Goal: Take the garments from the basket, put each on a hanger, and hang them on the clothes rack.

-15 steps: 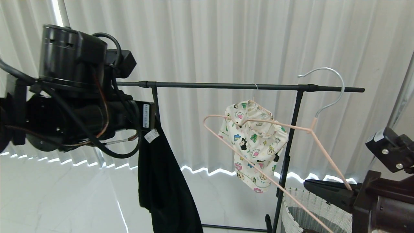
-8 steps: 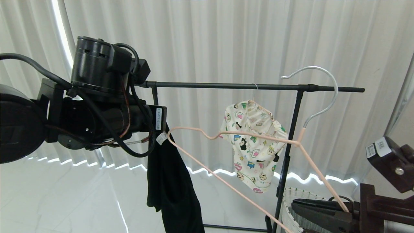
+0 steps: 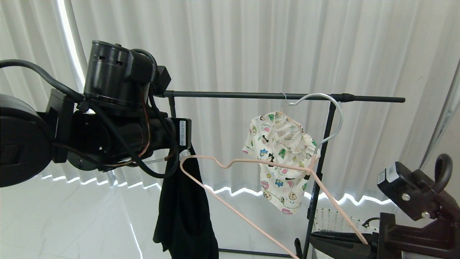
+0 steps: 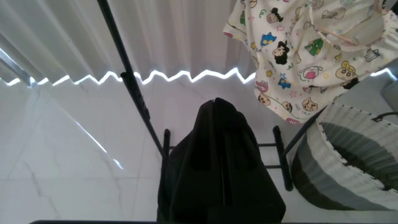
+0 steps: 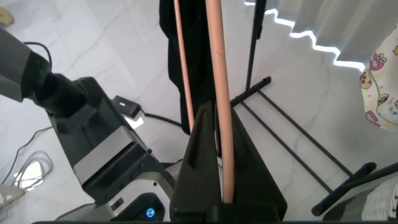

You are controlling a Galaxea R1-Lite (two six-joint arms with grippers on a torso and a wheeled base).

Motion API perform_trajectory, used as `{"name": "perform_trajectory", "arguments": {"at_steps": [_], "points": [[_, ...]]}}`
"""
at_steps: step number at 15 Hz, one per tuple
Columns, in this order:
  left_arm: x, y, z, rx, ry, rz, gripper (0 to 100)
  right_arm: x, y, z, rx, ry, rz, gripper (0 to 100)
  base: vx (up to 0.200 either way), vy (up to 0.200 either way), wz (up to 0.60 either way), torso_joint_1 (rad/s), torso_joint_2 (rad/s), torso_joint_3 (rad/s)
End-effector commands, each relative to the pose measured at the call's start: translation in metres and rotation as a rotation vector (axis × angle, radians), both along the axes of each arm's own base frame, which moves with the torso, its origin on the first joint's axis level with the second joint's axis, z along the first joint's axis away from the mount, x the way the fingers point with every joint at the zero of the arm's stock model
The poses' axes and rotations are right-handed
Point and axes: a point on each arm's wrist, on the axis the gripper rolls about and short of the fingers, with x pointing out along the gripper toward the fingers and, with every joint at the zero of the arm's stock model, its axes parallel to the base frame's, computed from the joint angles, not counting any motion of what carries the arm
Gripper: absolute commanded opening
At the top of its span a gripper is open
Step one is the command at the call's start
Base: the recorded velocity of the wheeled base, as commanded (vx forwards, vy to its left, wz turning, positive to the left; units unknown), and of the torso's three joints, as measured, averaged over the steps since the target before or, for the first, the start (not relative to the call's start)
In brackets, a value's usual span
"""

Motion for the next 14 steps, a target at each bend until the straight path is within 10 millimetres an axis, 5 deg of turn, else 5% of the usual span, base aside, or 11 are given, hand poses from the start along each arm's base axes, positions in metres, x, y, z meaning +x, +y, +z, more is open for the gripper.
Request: {"name": "perform_trajectory", "arguments": {"at_steps": [1,14], "points": [[-0.003,-0.001,0.001,-0.004,-0.002,-0.007,0,0.007,0.004,-0.001,0.005,0.004,-0.024,0,0.0,0.0,0.0,0.0,0.0,0.0],[-0.019,-0.016,0.006,-0.02,-0.015,-0.082,0,0.026,0.028,0.002,0.012,-0.002,-0.054,0,0.0,0.0,0.0,0.0,0.0,0.0]]}}
